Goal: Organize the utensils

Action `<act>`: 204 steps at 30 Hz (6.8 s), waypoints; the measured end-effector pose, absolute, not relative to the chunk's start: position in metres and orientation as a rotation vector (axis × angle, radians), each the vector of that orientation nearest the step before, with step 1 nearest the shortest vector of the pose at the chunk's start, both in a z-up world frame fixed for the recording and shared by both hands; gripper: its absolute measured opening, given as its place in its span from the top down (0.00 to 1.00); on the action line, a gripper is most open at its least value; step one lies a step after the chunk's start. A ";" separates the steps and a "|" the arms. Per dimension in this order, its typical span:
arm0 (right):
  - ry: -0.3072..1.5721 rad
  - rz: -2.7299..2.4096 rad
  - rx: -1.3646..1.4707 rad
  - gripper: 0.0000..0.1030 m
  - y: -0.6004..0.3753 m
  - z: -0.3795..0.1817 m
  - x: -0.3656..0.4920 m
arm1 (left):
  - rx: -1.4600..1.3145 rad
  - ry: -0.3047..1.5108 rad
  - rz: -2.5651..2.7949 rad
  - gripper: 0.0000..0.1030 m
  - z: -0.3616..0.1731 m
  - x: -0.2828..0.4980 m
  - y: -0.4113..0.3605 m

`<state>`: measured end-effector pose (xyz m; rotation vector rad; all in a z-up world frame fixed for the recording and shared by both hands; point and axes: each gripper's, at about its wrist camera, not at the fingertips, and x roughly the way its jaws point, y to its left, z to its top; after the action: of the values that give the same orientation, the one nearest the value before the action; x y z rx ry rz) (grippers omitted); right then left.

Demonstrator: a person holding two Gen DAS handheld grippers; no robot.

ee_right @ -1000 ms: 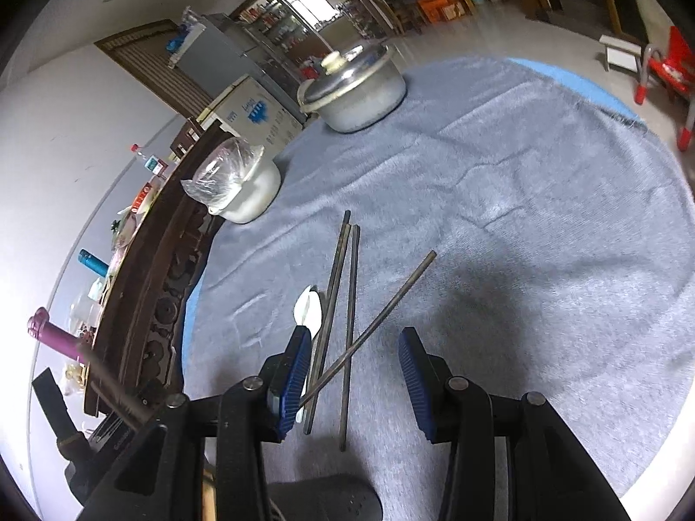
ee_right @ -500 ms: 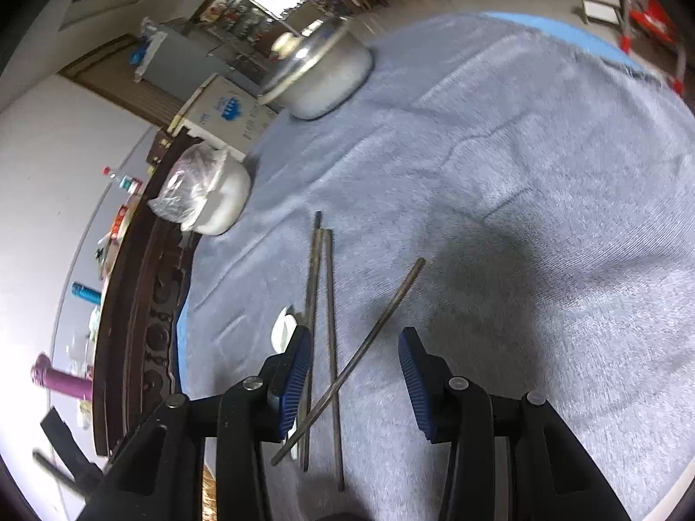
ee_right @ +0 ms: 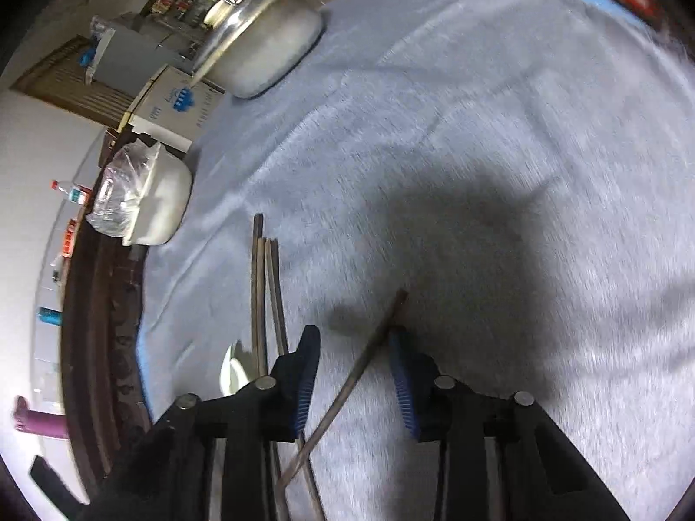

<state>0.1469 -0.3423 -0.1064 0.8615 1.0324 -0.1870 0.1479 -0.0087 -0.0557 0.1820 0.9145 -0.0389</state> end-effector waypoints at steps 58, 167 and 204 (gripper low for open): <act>1.050 -0.188 0.489 0.93 -0.392 -0.100 0.153 | 0.353 1.269 -0.645 0.93 -0.130 0.246 -0.257; 0.293 0.128 0.437 0.90 -0.260 0.111 -0.107 | -0.186 0.046 -0.276 0.48 0.075 -0.051 -0.012; 0.717 0.029 0.827 0.79 -0.352 -0.040 -0.048 | 0.008 0.752 -0.277 0.31 -0.094 0.077 0.027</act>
<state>-0.0482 -0.3521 -0.0400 0.8269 0.7171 0.0290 0.0772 0.0267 -0.0939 0.0082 0.7517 -0.2772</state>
